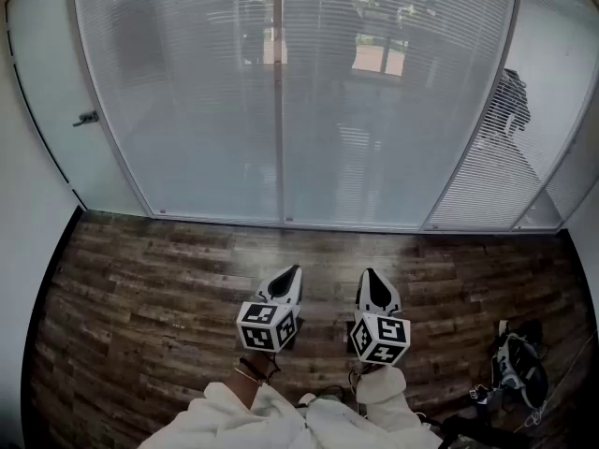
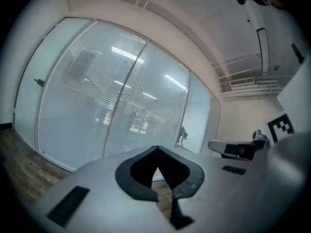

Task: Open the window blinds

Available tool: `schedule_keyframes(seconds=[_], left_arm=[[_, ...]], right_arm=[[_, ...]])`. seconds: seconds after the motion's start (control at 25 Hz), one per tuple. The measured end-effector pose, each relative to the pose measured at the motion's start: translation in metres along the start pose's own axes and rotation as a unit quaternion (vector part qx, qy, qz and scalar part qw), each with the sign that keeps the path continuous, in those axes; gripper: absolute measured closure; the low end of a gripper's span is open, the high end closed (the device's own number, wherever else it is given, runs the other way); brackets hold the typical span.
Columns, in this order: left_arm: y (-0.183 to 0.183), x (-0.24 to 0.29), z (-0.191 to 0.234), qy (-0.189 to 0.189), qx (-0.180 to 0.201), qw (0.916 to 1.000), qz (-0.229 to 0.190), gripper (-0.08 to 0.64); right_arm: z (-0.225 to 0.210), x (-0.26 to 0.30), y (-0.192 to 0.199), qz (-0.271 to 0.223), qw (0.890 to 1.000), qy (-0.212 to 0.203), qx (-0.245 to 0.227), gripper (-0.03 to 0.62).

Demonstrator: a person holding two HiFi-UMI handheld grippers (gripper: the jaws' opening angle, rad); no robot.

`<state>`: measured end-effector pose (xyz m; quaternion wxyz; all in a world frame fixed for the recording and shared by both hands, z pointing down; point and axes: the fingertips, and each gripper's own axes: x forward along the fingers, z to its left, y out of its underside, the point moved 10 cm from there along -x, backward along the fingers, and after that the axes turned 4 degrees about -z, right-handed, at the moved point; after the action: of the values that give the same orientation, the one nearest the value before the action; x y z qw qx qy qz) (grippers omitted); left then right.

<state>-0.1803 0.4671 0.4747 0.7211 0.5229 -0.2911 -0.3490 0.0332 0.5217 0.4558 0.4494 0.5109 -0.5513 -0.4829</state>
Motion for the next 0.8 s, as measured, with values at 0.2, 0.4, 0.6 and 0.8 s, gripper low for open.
schedule_keyframes(seconds=[0.2,0.4,0.6,0.8], left_arm=[[0.009,0.014,-0.01,-0.009,0.0,0.9999,0.009,0.56],[0.002,0.041,-0.002,-0.014,-0.002,0.9999,-0.003,0.56],[-0.007,0.092,0.021,-0.019,0.007,0.9996,-0.02,0.56],[-0.026,0.159,0.06,-0.022,0.023,0.9986,-0.042,0.56]], right_arm=[[-0.018,0.009,0.002,0.006,1.0,0.0,0.004,0.581],[-0.03,0.037,0.003,0.014,1.0,-0.001,-0.005,0.58],[-0.045,0.09,0.007,0.015,1.0,0.003,-0.006,0.58],[-0.057,0.168,0.004,0.009,1.0,0.014,-0.006,0.581]])
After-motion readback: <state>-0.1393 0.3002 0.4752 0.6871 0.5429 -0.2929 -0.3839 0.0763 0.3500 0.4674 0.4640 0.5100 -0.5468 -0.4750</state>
